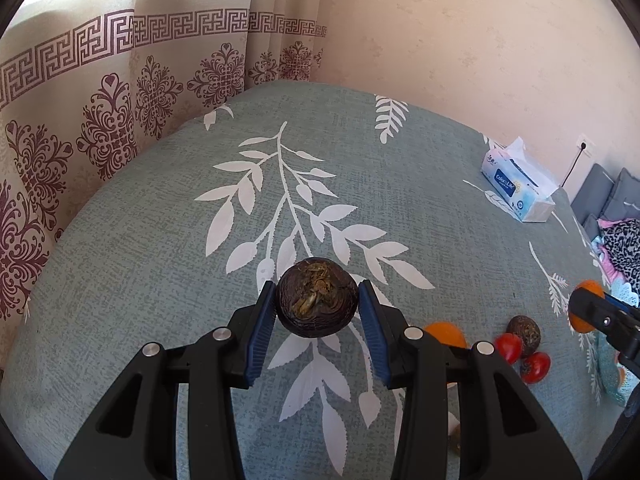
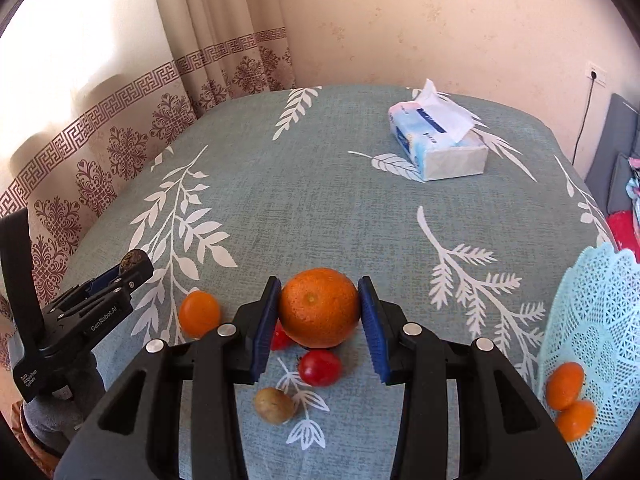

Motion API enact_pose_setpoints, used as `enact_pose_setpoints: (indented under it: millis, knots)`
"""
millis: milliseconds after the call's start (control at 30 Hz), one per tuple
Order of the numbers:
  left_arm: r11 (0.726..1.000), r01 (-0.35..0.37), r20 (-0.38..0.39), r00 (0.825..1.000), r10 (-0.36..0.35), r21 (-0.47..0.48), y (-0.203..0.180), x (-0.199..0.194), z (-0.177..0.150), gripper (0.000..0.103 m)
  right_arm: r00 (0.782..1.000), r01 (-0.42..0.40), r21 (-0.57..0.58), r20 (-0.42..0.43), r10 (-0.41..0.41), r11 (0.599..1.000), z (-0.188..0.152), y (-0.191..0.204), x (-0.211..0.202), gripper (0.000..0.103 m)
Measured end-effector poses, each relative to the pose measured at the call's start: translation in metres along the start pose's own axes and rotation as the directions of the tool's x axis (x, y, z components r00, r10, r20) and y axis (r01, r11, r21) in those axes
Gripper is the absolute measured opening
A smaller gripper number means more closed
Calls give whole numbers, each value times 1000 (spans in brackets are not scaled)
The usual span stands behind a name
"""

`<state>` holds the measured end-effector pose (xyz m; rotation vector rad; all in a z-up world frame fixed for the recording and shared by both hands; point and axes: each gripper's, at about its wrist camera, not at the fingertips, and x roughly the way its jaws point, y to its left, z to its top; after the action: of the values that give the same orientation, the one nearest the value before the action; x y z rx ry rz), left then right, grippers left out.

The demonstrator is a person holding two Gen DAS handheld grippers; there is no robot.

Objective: Organize fruits
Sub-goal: 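Carry the orange into the blue basket and open the right gripper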

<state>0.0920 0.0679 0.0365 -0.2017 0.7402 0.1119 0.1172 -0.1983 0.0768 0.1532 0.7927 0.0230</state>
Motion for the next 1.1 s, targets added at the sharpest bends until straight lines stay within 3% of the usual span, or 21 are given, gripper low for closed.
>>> enact_pose_setpoints:
  millis: [300, 633, 933, 1100]
  knots:
    - [1000, 9, 1, 1000, -9, 18, -6, -1, -3, 42, 992, 121, 193, 23, -127, 974, -21, -73, -42, 41]
    - [999, 8, -1, 1000, -8, 33, -10, -1, -6, 42, 957, 274, 390, -19, -290, 879, -65, -158, -86, 41]
    - [999, -2, -1, 1000, 2, 36, -11, 0, -7, 42, 925, 358, 451, -53, -376, 818, -92, -194, -101, 41]
    - [999, -4, -1, 1000, 4, 39, -11, 1, -7, 42, 928, 353, 468, -65, -367, 810, -98, -197, -104, 41]
